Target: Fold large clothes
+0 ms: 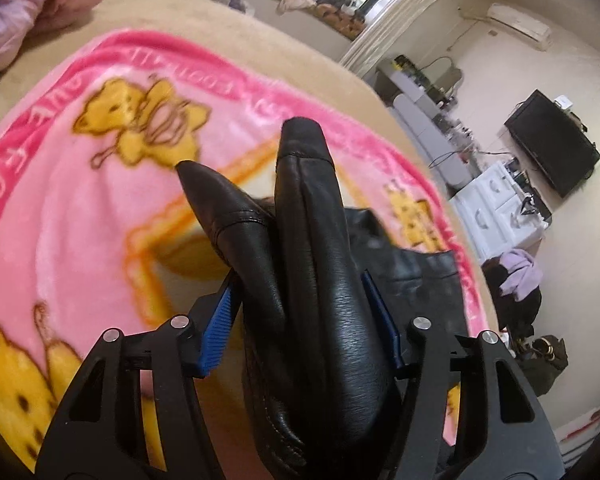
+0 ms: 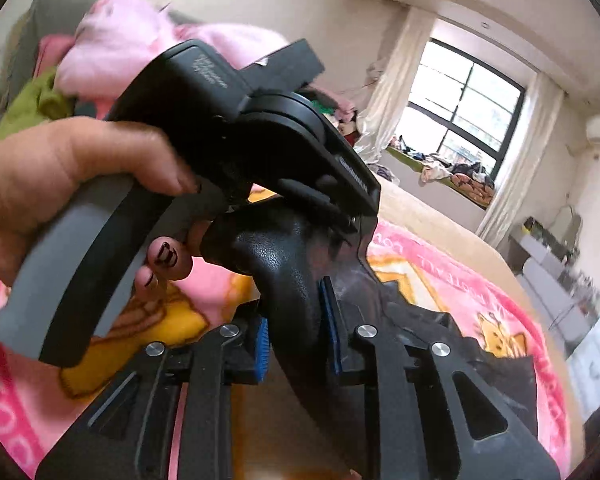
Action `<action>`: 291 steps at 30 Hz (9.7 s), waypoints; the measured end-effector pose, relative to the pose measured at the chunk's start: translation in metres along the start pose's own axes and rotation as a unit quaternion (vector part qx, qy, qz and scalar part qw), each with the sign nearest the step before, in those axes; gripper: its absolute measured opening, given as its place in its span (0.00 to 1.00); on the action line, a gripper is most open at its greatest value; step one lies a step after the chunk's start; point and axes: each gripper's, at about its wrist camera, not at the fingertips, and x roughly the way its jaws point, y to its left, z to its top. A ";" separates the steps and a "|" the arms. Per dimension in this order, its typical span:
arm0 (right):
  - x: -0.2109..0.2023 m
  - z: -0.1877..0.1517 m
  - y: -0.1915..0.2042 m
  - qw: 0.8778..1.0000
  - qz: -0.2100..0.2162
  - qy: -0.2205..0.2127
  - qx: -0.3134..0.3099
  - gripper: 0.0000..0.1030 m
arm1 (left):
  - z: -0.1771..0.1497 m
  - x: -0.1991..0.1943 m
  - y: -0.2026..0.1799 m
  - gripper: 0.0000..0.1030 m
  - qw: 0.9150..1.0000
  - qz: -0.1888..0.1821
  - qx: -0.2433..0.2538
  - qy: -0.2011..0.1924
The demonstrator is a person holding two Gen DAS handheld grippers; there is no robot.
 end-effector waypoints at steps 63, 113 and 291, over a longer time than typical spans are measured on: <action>-0.120 -0.211 -0.291 0.860 -0.036 0.048 0.508 0.20 | -0.105 0.131 -0.183 0.90 0.986 0.048 0.128 0.090; 0.005 -0.140 -0.346 0.884 -0.015 0.131 0.448 0.16 | -0.103 0.125 -0.172 0.92 0.971 0.090 0.204 0.082; -0.204 -0.185 -0.124 0.920 -0.157 0.111 0.342 0.96 | -0.209 -0.014 -0.120 0.92 0.976 0.082 0.200 0.004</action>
